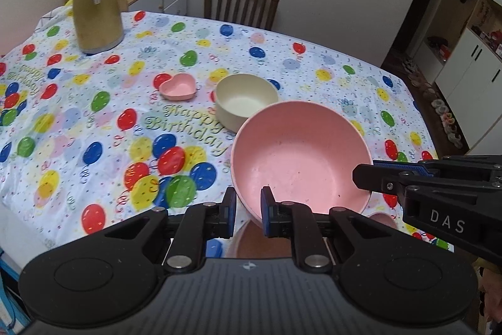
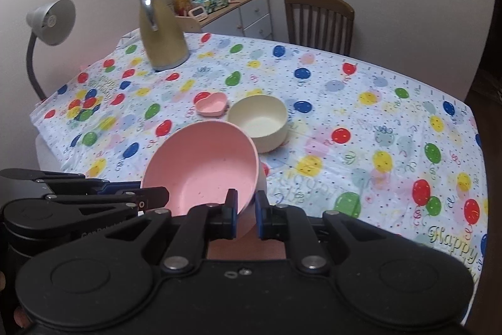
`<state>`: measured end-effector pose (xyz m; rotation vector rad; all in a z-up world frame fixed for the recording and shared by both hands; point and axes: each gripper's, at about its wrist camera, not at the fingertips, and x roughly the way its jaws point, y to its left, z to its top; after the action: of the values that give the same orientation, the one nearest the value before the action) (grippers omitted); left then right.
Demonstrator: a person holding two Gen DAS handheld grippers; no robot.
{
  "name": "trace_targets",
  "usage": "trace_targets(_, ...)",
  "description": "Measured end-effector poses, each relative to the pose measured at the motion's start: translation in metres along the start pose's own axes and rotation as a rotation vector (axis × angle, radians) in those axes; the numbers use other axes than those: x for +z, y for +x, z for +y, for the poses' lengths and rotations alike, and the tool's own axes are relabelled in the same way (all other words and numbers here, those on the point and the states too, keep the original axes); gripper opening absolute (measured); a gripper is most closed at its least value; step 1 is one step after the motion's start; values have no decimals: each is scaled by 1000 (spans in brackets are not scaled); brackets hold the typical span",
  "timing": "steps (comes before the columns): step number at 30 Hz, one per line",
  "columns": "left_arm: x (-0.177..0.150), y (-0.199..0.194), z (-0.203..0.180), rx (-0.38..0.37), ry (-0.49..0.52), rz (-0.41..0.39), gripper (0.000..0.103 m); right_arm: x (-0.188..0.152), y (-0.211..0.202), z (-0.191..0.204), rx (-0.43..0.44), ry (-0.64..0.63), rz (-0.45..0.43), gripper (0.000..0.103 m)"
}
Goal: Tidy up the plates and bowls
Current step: 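Carry the pink bowl over the bear-shaped plate with both grippers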
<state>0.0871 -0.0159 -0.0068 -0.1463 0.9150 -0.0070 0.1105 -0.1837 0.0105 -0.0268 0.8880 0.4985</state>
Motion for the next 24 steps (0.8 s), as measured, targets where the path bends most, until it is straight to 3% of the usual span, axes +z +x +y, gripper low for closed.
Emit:
trace_targets(11,-10,5,70,66,-54,40,16,2,41,57,86,-62,88,11)
trace_targets(24,-17,51,118,102,-79,142,15,-4,114,89,115,-52,250,11)
